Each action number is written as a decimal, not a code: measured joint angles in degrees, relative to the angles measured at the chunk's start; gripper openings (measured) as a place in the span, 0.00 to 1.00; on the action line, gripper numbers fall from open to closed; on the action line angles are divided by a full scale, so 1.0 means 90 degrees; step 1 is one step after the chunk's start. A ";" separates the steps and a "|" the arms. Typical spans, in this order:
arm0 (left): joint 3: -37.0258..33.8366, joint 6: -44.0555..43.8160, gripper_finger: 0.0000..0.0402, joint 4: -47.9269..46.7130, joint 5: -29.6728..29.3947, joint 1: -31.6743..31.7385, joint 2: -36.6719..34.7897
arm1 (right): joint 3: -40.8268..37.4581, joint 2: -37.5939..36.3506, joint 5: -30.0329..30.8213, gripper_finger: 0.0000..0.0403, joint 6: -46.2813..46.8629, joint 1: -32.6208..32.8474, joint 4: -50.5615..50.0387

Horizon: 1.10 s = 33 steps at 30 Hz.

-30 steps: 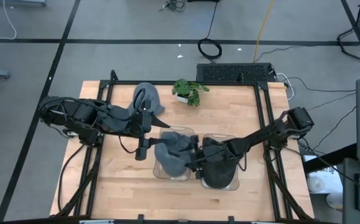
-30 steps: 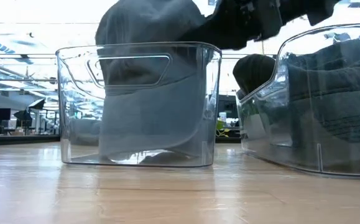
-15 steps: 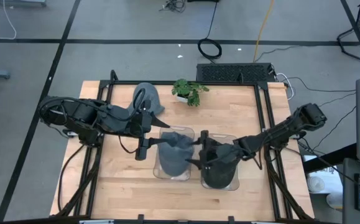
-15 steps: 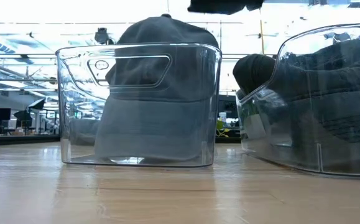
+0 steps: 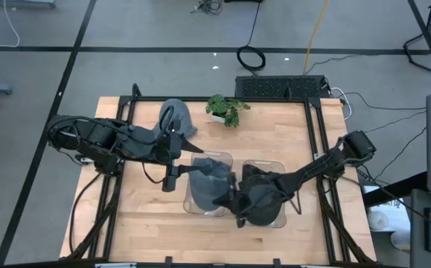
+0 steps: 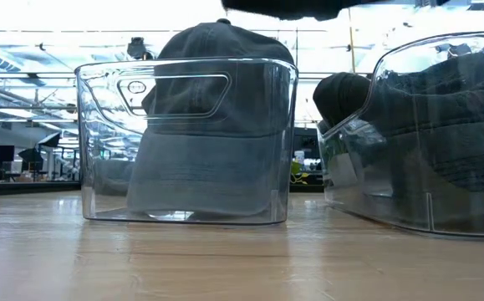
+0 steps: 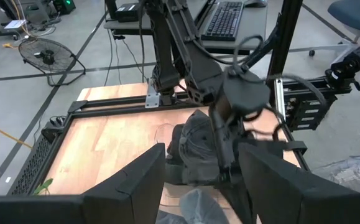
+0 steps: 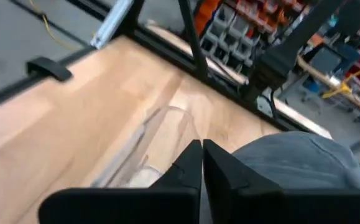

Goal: Pick & Place hat
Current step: Put the bottom gray cap into the left transparent bin

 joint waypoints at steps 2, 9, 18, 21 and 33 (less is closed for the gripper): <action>0.0000 0.0000 0.53 0.0002 0.0000 0.0000 0.0002 | 0.0431 0.0237 -0.0001 0.00 0.0049 -0.0091 -0.0450; 0.0000 0.0000 0.53 0.0000 0.0000 0.0000 0.0002 | 0.1840 0.0982 0.0693 0.00 0.0350 -0.0455 -0.2989; 0.0000 0.0000 0.53 0.0005 0.0000 0.0000 0.0002 | 0.2250 0.1336 0.0659 0.00 0.1257 -0.1021 -0.4182; 0.0000 -0.0002 0.53 0.0005 0.0000 0.0000 0.0002 | 0.2259 0.1352 0.0487 0.00 0.1534 -0.1174 -0.4571; 0.0000 -0.0001 0.53 0.0005 0.0000 0.0000 0.0002 | 0.2034 0.1381 -0.0478 0.00 0.1727 -0.1375 -0.4868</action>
